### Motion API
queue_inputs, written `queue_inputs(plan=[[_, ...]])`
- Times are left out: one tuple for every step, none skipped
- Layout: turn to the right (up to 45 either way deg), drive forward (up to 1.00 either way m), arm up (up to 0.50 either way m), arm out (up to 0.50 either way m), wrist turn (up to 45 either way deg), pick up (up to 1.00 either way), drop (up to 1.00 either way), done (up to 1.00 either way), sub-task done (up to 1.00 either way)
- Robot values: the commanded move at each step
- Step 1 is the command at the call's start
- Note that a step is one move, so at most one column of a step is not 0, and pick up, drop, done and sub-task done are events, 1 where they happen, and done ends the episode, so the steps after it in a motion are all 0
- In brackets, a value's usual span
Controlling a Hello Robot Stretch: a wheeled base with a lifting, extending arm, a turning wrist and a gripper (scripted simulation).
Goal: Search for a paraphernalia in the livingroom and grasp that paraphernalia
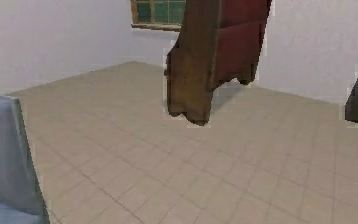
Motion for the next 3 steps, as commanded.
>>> queue_inputs(plan=[[0.0,1.00,0.00,0.00,0.0,0.00,0.00,0.00,0.00],[-9.0,0.00,0.00,0.00,0.0,0.00,0.00,0.00,0.00],[0.0,0.30,0.00,0.00,0.0,0.00,0.00,0.00,0.00]])
